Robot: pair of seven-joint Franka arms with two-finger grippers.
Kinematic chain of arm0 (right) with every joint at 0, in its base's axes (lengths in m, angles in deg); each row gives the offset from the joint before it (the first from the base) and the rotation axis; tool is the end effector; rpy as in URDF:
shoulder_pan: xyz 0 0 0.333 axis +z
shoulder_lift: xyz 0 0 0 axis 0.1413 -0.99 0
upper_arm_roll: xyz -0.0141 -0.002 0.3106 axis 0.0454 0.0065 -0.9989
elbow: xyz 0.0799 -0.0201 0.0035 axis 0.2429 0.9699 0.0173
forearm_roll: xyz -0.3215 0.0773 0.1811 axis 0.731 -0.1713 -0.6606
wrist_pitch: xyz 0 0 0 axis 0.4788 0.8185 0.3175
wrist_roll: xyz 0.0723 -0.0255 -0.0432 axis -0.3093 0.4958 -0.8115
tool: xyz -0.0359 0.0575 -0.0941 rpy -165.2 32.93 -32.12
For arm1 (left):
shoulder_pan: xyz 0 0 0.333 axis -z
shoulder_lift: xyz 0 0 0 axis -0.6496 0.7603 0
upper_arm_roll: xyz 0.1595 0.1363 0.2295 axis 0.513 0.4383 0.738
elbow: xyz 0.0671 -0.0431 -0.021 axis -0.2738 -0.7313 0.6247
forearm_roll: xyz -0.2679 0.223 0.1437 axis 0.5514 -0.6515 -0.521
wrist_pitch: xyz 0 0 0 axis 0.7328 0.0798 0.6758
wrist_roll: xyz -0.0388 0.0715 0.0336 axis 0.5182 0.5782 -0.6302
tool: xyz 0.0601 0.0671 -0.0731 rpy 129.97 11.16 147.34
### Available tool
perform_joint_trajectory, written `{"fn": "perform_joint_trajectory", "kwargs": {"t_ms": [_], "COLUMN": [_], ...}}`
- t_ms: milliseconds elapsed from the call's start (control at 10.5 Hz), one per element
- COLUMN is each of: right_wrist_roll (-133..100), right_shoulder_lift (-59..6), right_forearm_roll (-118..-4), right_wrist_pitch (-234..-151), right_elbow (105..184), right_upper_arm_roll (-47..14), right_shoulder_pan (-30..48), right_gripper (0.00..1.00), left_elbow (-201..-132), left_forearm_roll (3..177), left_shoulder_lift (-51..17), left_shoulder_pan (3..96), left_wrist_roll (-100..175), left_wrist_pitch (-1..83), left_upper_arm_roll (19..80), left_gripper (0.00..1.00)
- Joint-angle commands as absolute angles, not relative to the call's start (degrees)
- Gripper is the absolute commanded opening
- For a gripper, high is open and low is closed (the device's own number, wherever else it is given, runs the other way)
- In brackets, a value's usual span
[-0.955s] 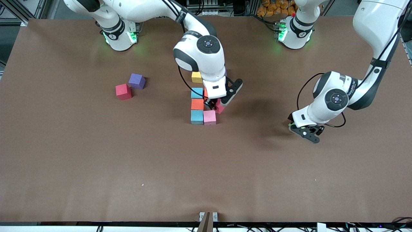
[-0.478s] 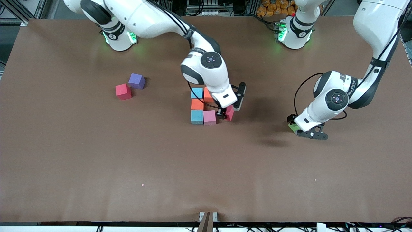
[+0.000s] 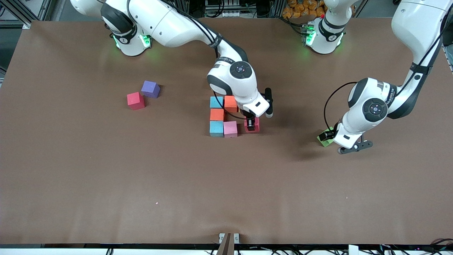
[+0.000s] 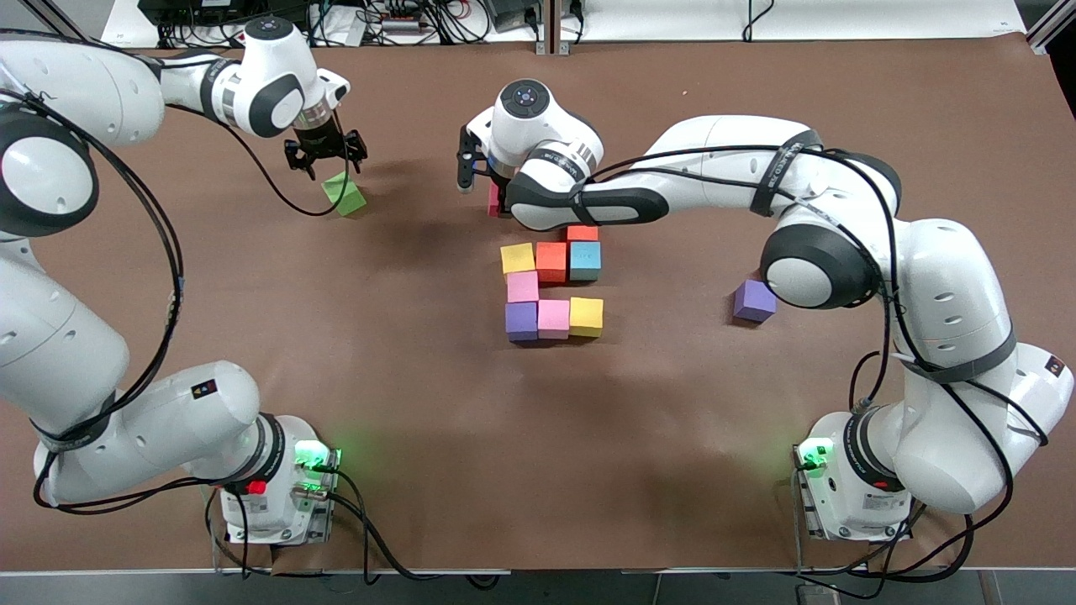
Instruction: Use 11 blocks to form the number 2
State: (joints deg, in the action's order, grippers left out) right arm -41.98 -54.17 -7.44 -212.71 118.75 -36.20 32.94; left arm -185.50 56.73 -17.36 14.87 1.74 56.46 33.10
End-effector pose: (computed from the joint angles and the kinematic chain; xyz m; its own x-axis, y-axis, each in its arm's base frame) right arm 0.4782 0.5871 0.2406 -0.0071 0.9853 0.1707 0.9874 -0.0200 0.1568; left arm 0.5619 -0.0748 0.2445 0.9502 0.3094 -0.0370 0.3057 -0.9486 -0.0815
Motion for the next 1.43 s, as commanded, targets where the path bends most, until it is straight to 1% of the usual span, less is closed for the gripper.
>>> {"fn": "perform_joint_trajectory", "kwargs": {"t_ms": [0, 382, 573, 1337], "right_wrist_roll": [-43.47, -43.56, -43.56, -43.91], "right_shoulder_lift": [-56.76, -57.21, -57.12, -55.01], "right_forearm_roll": [-7.26, -7.7, -9.01, -10.25], "right_wrist_pitch": [-213.57, -213.58, -213.66, -214.1], "right_elbow": [117.23, 118.8, 119.68, 123.11], "right_upper_arm_roll": [-35.13, -34.95, -33.38, -33.89], "right_shoulder_pan": [33.19, 33.71, 34.68, 33.28], "right_gripper": [0.21, 0.22, 0.23, 0.23], "left_elbow": [-187.98, -189.03, -189.04, -188.95], "left_forearm_roll": [57.85, 57.85, 57.85, 56.8], "left_shoulder_lift": [-19.41, -18.27, -17.39, -15.19], "left_shoulder_pan": [13.88, 13.79, 13.79, 13.26], "left_wrist_roll": [-3.0, -5.64, -5.56, -5.03], "left_wrist_pitch": [56.97, 59.07, 59.26, 60.93], "left_upper_arm_roll": [32.19, 32.19, 32.27, 32.63], "left_gripper": [1.0, 1.0, 1.0, 1.0]}}
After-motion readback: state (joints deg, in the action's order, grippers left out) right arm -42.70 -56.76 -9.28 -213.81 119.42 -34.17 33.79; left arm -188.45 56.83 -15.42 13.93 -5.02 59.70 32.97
